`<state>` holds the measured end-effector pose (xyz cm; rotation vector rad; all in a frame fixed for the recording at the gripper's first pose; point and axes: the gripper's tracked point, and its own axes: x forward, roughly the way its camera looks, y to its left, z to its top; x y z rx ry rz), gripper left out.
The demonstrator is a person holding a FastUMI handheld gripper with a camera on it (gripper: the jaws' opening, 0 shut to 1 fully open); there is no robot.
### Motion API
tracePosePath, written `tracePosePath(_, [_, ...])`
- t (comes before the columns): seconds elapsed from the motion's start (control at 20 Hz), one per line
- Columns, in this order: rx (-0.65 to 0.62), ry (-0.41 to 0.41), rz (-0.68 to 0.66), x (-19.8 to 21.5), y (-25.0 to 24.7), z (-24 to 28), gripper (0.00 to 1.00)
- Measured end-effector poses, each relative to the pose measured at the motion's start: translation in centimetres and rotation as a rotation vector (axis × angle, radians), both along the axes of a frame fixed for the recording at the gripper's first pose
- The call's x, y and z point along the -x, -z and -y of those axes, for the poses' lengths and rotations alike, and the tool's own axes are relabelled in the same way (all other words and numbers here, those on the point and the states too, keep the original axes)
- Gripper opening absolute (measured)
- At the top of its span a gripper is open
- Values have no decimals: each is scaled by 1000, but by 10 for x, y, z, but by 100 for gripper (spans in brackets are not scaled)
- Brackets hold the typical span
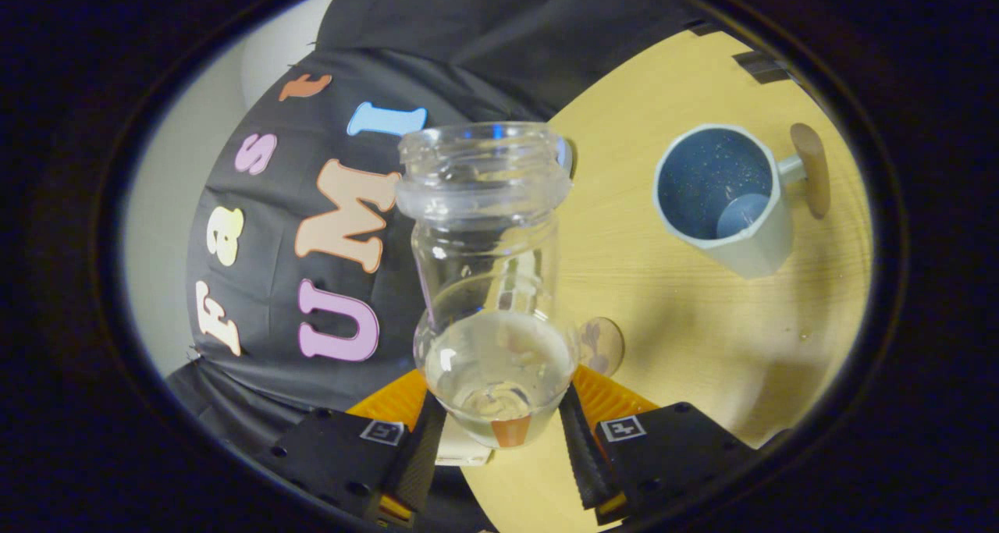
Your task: Take the bottle from table, then pour the juice into the cup, finally place the bottle on the coaster
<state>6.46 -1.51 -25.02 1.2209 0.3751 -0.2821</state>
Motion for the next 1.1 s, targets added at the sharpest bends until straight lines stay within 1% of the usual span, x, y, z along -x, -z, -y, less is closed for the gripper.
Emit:
tracePosePath(0.35, [-125, 81, 38, -16, -9, 10, 79])
tracePosePath(0.75, [-221, 104, 44, -22, -13, 15, 79])
tracePosePath(1.1, [-335, 166, 91, -30, -22, 24, 79])
